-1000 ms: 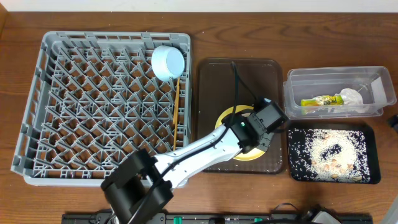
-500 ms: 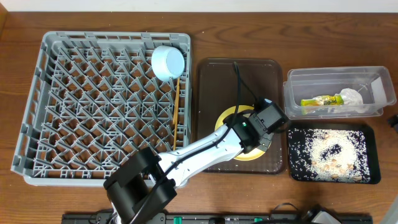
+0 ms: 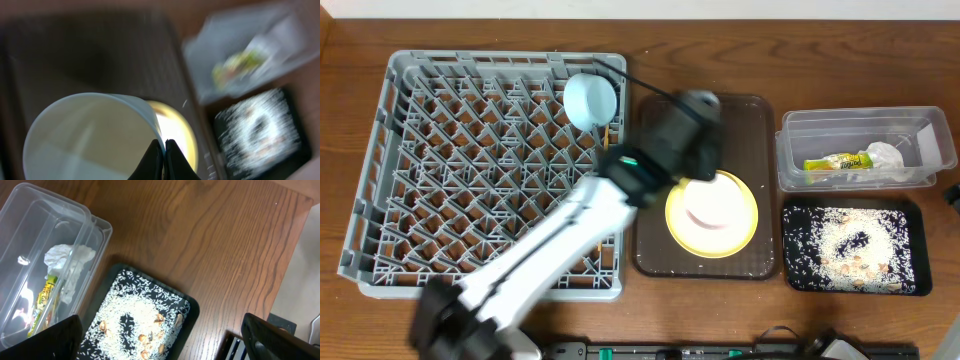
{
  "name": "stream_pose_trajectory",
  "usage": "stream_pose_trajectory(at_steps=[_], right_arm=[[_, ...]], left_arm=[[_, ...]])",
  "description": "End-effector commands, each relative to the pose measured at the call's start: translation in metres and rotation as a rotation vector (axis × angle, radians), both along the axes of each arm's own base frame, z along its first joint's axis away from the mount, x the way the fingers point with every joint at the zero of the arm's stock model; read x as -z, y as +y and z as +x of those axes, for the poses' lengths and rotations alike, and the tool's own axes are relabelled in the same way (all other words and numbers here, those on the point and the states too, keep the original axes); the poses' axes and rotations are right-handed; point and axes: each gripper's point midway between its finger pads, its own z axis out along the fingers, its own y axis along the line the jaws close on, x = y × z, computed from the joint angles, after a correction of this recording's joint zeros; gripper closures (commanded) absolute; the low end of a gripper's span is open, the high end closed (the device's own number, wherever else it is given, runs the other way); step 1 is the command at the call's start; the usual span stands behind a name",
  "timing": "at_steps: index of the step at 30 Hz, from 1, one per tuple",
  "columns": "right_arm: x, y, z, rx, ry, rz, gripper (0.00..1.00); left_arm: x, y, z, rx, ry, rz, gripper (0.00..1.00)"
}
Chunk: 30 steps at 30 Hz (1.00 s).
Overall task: Sort waste into correct bins and load items into the dishwasher rack
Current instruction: 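Lift the white cup and carry it left into the dish rack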
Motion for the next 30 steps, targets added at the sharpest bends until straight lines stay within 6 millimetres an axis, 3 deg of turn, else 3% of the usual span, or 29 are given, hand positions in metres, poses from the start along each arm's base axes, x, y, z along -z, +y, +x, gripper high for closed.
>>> stream_pose_trajectory(at_steps=[1,4,12,16,24,30], right_arm=[[-0.002,-0.002,-0.003,0.012,-0.003,-0.005,0.01],[-0.002,-0.002,-0.003,0.012,-0.003,-0.005,0.01],[-0.002,-0.002,-0.003,0.012,-0.003,-0.005,0.01],[-0.002,-0.002,-0.003,0.012,-0.003,-0.005,0.01],[-0.002,-0.002,-0.003,0.012,-0.003,-0.005,0.01],[-0.002,-0.002,-0.003,0.012,-0.003,-0.005,0.01]], left_arm=[[-0.040,0.016,0.006,0.016,0.035,-0.173,0.94],[-0.046,0.040,0.021,-0.002,0.092,-0.260,0.94],[-0.033,0.094,0.048,0.018,0.371,-0.553,0.94],[-0.017,0.107,0.056,0.030,0.467,-0.635,0.94],[0.034,0.122,0.063,-0.017,0.588,-0.661,0.94],[0.052,0.142,0.065,-0.066,0.593,-0.654,0.94]])
